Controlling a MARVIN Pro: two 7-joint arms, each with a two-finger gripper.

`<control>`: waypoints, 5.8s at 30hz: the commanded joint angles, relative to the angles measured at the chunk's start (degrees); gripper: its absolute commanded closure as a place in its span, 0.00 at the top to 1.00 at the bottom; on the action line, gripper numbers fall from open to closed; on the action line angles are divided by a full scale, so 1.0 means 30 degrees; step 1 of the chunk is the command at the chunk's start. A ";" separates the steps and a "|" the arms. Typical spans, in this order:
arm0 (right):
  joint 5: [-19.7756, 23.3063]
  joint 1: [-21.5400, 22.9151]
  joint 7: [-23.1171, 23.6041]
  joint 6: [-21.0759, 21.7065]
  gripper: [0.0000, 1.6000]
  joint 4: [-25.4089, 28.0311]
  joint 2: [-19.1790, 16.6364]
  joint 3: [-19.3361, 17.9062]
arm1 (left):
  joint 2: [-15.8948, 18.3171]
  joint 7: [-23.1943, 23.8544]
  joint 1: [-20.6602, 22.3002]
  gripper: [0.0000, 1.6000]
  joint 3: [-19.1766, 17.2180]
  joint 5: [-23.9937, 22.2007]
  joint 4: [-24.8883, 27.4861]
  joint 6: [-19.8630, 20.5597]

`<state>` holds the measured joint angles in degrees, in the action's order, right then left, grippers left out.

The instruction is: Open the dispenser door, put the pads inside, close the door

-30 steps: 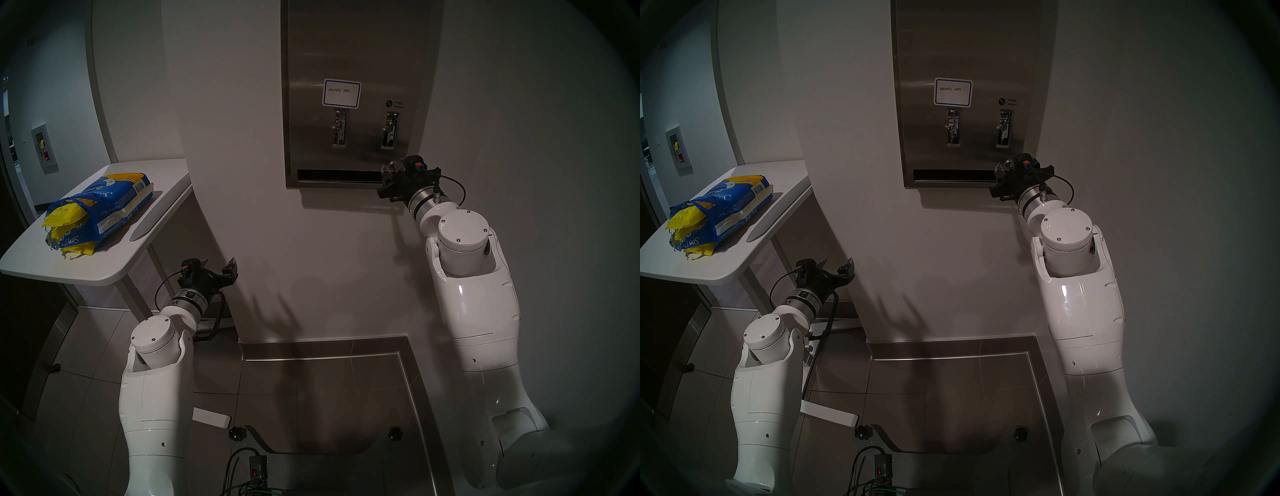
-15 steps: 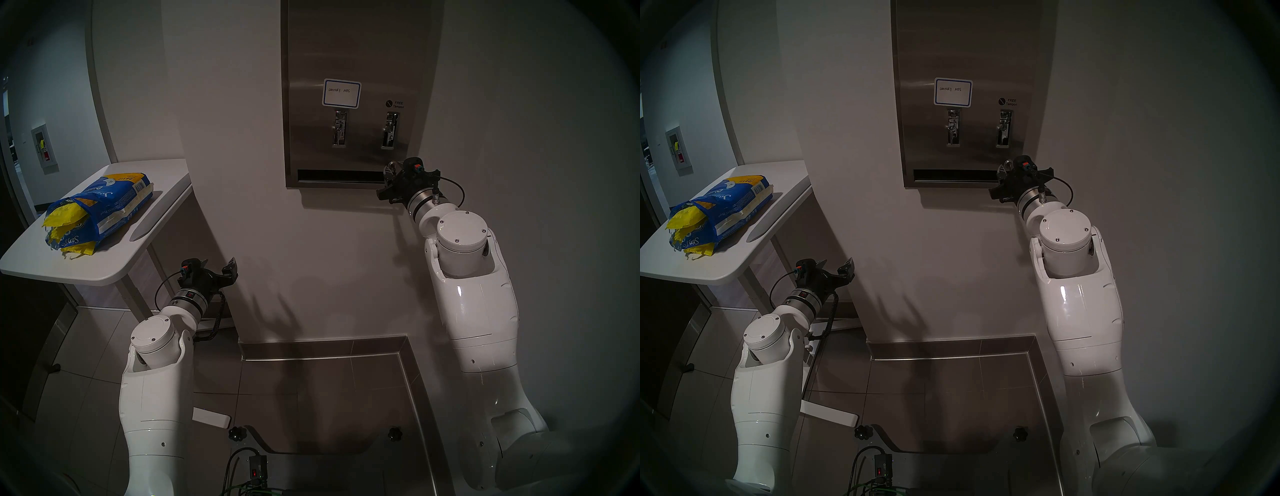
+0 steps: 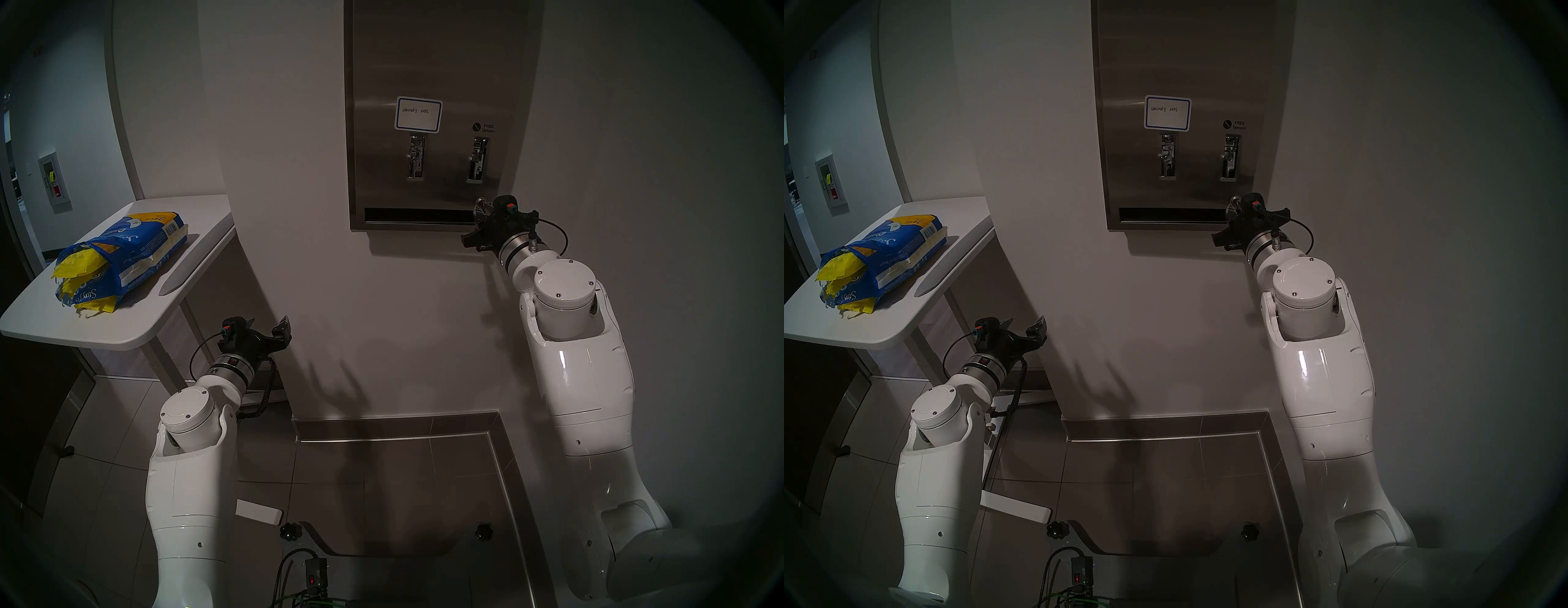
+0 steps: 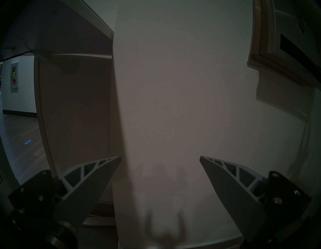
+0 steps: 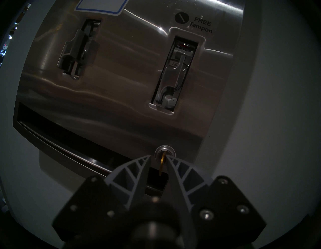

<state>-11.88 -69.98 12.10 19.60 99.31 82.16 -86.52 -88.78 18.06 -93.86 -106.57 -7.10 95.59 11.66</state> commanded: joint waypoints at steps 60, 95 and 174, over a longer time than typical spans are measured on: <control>-0.0801 -0.2708 -0.0286 0.2191 0.00 0.4423 0.0120 -0.0570 | 0.0016 -0.0032 0.0149 1.00 0.0030 0.0004 0.0202 -0.0019; -0.0962 -0.2744 -0.0255 0.1723 0.77 0.3897 -0.0027 -0.0868 | 0.0016 -0.0035 0.0148 1.00 0.0032 0.0003 0.0204 -0.0017; 0.0462 0.2154 0.2359 -0.2399 0.00 -0.4237 -0.1905 -0.2678 | 0.0028 -0.0033 0.0147 1.00 0.0037 -0.0012 0.0193 -0.0027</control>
<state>-11.70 -67.34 17.61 14.11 87.73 77.34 -94.18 -88.73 18.05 -93.88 -106.53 -7.18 95.56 11.65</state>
